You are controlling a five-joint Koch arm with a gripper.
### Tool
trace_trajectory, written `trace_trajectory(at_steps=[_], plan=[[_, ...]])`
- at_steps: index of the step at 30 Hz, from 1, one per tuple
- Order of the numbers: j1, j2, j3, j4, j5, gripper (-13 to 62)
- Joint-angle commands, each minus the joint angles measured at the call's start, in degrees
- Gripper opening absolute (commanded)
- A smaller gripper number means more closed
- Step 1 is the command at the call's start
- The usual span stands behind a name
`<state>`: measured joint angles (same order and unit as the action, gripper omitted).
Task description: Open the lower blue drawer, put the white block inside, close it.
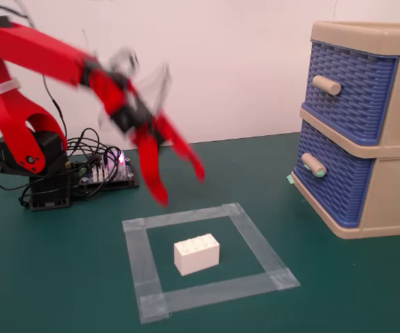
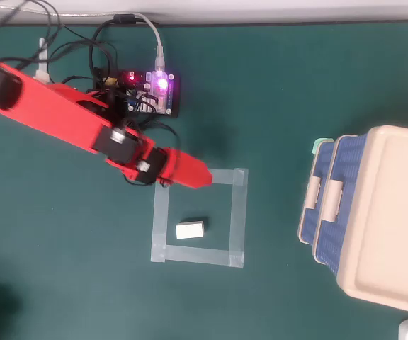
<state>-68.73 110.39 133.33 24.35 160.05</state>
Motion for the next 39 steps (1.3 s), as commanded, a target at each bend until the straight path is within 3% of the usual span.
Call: trace_trajectory(at_steps=[1,5,9,13,18,22,39], plan=[[-1.6,-0.4,5.2,-25.3,3.0,33.7],[-4.0,-9.1,14.0,-58.7,3.1,33.6],[-6.2,-26.5,5.3,-76.0,3.2,33.4],[-6.3,-38.8,-10.0,-76.2,3.3,32.2],[-8.6,-46.7,-23.3,-76.0,9.3,32.1],[-9.9,-48.1,-29.8,-69.9,16.9,31.7],[-12.5,-58.4,-52.8,-57.2,17.1,28.6]])
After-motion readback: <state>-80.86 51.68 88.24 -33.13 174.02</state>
